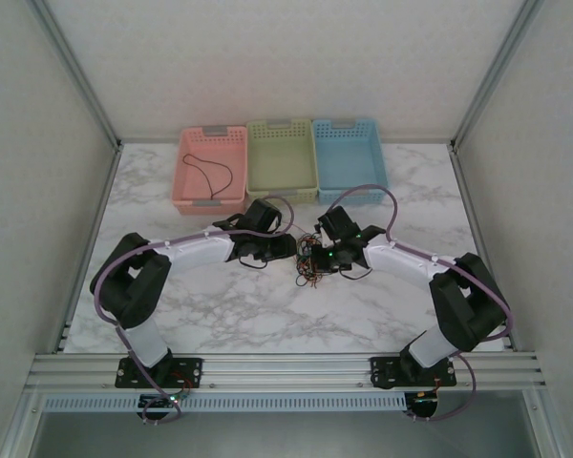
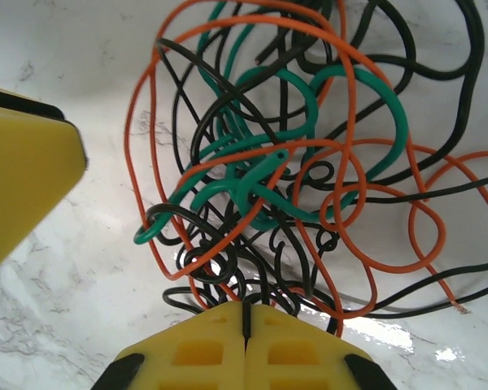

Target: Untangle the cables

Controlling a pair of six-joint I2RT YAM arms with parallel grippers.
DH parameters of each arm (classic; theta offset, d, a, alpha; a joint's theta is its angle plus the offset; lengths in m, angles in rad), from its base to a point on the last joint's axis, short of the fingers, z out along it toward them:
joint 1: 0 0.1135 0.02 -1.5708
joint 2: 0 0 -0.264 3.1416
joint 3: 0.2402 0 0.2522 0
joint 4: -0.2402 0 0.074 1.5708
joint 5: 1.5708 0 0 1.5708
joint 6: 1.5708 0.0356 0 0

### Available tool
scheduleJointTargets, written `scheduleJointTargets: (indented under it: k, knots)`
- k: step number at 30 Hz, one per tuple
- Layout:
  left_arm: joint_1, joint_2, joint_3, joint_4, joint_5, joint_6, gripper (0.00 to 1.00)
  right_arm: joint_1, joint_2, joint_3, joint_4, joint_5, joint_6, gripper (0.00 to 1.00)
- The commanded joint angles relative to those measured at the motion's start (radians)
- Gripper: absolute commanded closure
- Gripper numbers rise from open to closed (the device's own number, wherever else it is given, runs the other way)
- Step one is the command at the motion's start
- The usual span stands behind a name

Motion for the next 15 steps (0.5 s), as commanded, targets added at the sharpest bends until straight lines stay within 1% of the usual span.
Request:
scheduleJointTargets:
  k: [1, 3, 5, 8, 10, 12, 13, 15]
  knots:
    - [-0.016, -0.052, 0.013, -0.066, 0.02, 0.105, 0.6, -0.004, -0.021, -0.026, 0.016, 0.014, -0.012, 1.0]
    - [-0.015, -0.059, 0.022, -0.098, 0.005, 0.143, 0.6, -0.016, -0.017, -0.029, 0.021, 0.0, -0.015, 1.0]
    - [-0.006, -0.048, 0.04, -0.107, 0.0, 0.149, 0.6, -0.027, -0.011, -0.03, 0.028, -0.011, -0.022, 1.0]
    - [-0.002, 0.002, 0.134, -0.131, 0.03, 0.178, 0.6, -0.039, 0.001, -0.027, 0.029, -0.023, -0.028, 1.0]
    - [-0.008, 0.032, 0.22, -0.197, -0.005, 0.25, 0.6, -0.048, 0.0, -0.034, 0.04, -0.037, -0.026, 1.0]
    - [-0.009, 0.06, 0.313, -0.282, -0.069, 0.338, 0.57, -0.057, -0.003, -0.042, 0.049, -0.054, -0.023, 1.0]
    - [-0.008, 0.07, 0.342, -0.3, -0.077, 0.372, 0.55, -0.06, -0.005, -0.046, 0.052, -0.06, -0.024, 1.0]
    - [0.002, 0.11, 0.403, -0.322, -0.025, 0.446, 0.5, -0.066, -0.006, -0.05, 0.057, -0.07, -0.026, 1.0]
